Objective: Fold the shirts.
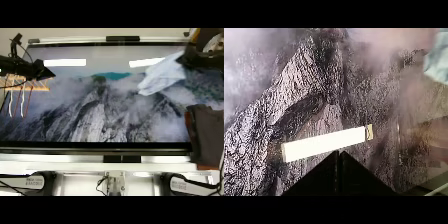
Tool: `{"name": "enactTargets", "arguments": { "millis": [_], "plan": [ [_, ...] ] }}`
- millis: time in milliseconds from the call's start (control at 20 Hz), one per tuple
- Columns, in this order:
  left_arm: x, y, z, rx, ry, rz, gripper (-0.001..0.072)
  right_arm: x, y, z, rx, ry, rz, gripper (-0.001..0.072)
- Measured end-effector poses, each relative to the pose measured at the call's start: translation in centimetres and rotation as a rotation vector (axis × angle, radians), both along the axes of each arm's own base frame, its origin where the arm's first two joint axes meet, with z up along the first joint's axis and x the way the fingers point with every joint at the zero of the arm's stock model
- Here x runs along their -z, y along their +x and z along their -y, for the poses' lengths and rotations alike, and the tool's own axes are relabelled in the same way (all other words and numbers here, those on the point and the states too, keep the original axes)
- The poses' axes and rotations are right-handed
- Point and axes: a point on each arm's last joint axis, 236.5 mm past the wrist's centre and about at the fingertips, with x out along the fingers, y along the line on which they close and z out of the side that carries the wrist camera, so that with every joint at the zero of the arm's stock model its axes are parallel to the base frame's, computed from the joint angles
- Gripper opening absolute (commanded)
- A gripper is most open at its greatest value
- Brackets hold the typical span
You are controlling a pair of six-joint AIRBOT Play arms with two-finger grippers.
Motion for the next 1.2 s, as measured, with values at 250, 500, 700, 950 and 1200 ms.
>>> {"name": "enactTargets", "arguments": {
  "millis": [250, 500, 700, 950, 1200],
  "plan": [
    [0.3, -0.8, 0.3, 0.025, 0.000, -0.030, 0.0038, -0.5, -5.3, 14.3, 0.287, -0.116, -0.093, 0.0059],
    [0.4, -1.2, 0.4, 0.037, -0.001, -0.043, 0.0038, 0.6, -10.8, 21.7, 0.438, -0.142, -0.197, 0.0060],
    [0.4, -1.3, 0.4, 0.039, -0.001, -0.045, 0.0038, 2.7, -16.1, 24.0, 0.485, -0.154, -0.368, 0.0060],
    [0.4, -1.3, 0.4, 0.042, 0.000, -0.045, 0.0038, 5.0, -23.5, 24.8, 0.518, -0.171, -0.648, 0.0060],
    [0.4, -1.4, 0.4, 0.055, 0.007, -0.035, 0.0039, 5.4, -27.6, 26.5, 0.619, -0.236, -0.756, 0.0060]
  ]
}}
